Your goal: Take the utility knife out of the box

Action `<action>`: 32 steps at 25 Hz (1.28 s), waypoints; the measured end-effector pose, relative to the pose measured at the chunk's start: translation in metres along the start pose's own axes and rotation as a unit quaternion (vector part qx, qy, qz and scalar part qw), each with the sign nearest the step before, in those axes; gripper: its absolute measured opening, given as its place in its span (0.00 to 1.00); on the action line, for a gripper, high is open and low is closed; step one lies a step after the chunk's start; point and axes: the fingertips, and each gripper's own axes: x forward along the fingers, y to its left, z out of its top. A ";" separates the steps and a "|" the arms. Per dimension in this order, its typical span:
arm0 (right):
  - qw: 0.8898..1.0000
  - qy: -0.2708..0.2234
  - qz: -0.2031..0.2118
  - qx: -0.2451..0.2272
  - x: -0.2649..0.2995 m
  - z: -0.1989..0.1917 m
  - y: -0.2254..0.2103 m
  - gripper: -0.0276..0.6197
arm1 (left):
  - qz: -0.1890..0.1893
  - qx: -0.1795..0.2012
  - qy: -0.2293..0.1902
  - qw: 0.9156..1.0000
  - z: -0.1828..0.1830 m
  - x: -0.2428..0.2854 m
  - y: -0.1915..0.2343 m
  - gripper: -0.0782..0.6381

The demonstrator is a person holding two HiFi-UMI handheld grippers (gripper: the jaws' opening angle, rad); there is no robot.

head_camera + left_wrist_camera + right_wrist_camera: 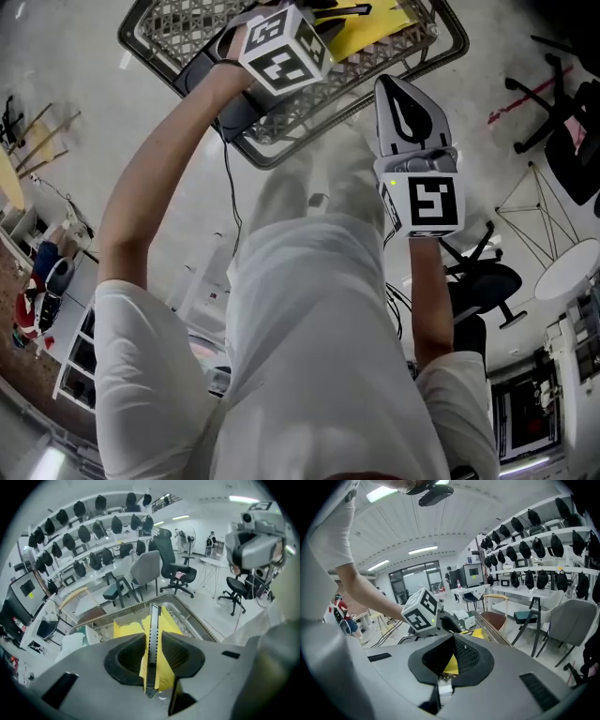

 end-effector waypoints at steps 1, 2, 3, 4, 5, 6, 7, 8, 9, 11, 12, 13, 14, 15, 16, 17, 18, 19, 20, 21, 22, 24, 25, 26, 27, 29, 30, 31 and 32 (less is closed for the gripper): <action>1.000 -0.003 -0.002 0.000 -0.005 0.003 0.002 0.04 | 0.006 -0.006 -0.007 1.000 0.005 -0.008 0.001 0.26; 1.000 -0.007 -0.004 0.000 -0.009 0.007 0.004 0.04 | 0.013 -0.014 -0.015 1.000 0.010 -0.017 0.002 0.26; 1.000 -0.010 -0.006 -0.001 -0.014 0.011 0.005 0.04 | 0.021 -0.022 -0.023 0.999 0.016 -0.026 0.005 0.26; 1.000 -0.013 -0.009 -0.003 -0.019 0.015 0.007 0.04 | 0.030 -0.031 -0.032 0.999 0.021 -0.035 0.007 0.26; 1.000 -0.015 -0.011 -0.005 -0.024 0.019 0.008 0.04 | 0.039 -0.042 -0.042 0.998 0.027 -0.046 0.009 0.26; 1.000 -0.017 -0.013 -0.007 -0.030 0.023 0.010 0.04 | 0.047 -0.054 -0.052 0.996 0.032 -0.057 0.011 0.26; 1.000 -0.019 -0.016 -0.010 -0.035 0.026 0.012 0.04 | 0.056 -0.068 -0.064 0.994 0.038 -0.069 0.012 0.26; 1.000 -0.020 -0.019 -0.011 -0.041 0.031 0.014 0.04 | 0.066 -0.084 -0.076 0.991 0.043 -0.082 0.013 0.26; 0.999 -0.022 -0.022 -0.013 -0.046 0.036 0.016 0.04 | 0.077 -0.101 -0.089 0.988 0.048 -0.096 0.016 0.26; 0.999 -0.028 -0.029 -0.017 -0.055 0.048 0.019 0.04 | 0.099 -0.128 -0.114 0.980 0.059 -0.126 0.021 0.26; 0.999 -0.032 -0.032 -0.019 -0.059 0.054 0.022 0.04 | 0.109 -0.135 -0.126 0.977 0.064 -0.141 0.023 0.26; 0.999 -0.036 -0.034 -0.022 -0.063 0.061 0.024 0.04 | 0.118 -0.141 -0.138 0.973 0.068 -0.156 0.023 0.26; 0.998 -0.042 -0.036 -0.025 -0.067 0.068 0.027 0.04 | 0.126 -0.147 -0.149 0.970 0.073 -0.170 0.024 0.26; 0.998 -0.047 -0.038 -0.028 -0.070 0.075 0.031 0.04 | 0.134 -0.154 -0.161 0.966 0.077 -0.184 0.024 0.26; 0.997 -0.052 -0.039 -0.032 -0.074 0.081 0.034 0.04 | 0.142 -0.162 -0.171 0.961 0.080 -0.198 0.023 0.26; 0.997 -0.058 -0.041 -0.034 -0.078 0.087 0.038 0.04 | 0.150 -0.169 -0.181 0.957 0.083 -0.211 0.023 0.26; 0.996 -0.064 -0.043 -0.036 -0.083 0.093 0.040 0.04 | 0.158 -0.175 -0.191 0.953 0.087 -0.224 0.022 0.26; 0.996 -0.070 -0.044 -0.038 -0.087 0.099 0.043 0.04 | 0.166 -0.180 -0.199 0.949 0.090 -0.236 0.021 0.26; 0.995 -0.078 -0.045 -0.040 -0.092 0.104 0.046 0.04 | 0.174 -0.184 -0.208 0.945 0.092 -0.248 0.020 0.26; 0.995 -0.084 -0.045 -0.042 -0.097 0.108 0.049 0.04 | 0.183 -0.190 -0.215 0.940 0.093 -0.260 0.017 0.26; 0.994 -0.089 -0.044 -0.044 -0.103 0.112 0.053 0.04 | 0.191 -0.196 -0.222 0.936 0.094 -0.273 0.014 0.26; 0.993 -0.100 -0.044 -0.049 -0.113 0.123 0.059 0.04 | 0.210 -0.211 -0.236 0.925 0.094 -0.298 0.007 0.26; 0.992 -0.107 -0.044 -0.053 -0.117 0.131 0.061 0.04 | 0.221 -0.217 -0.244 0.919 0.094 -0.311 0.004 0.26; 0.991 -0.115 -0.043 -0.057 -0.120 0.139 0.063 0.04 | 0.232 -0.221 -0.252 0.913 0.095 -0.323 0.002 0.26; 0.990 -0.121 -0.042 -0.060 -0.123 0.147 0.066 0.04 | 0.243 -0.224 -0.260 0.907 0.094 -0.335 -0.001 0.26; 0.989 -0.128 -0.035 -0.059 -0.129 0.159 0.075 0.04 | 0.260 -0.234 -0.271 0.897 0.089 -0.357 -0.009 0.26; 0.990 -0.128 -0.028 -0.052 -0.133 0.164 0.080 0.04 | 0.265 -0.242 -0.276 0.892 0.086 -0.366 -0.015 0.26; 0.990 -0.130 -0.018 -0.044 -0.138 0.169 0.085 0.04 | 0.269 -0.253 -0.280 0.886 0.082 -0.375 -0.020 0.26; 0.990 -0.134 -0.010 -0.039 -0.143 0.175 0.090 0.04 | 0.274 -0.265 -0.286 0.879 0.079 -0.385 -0.026 0.26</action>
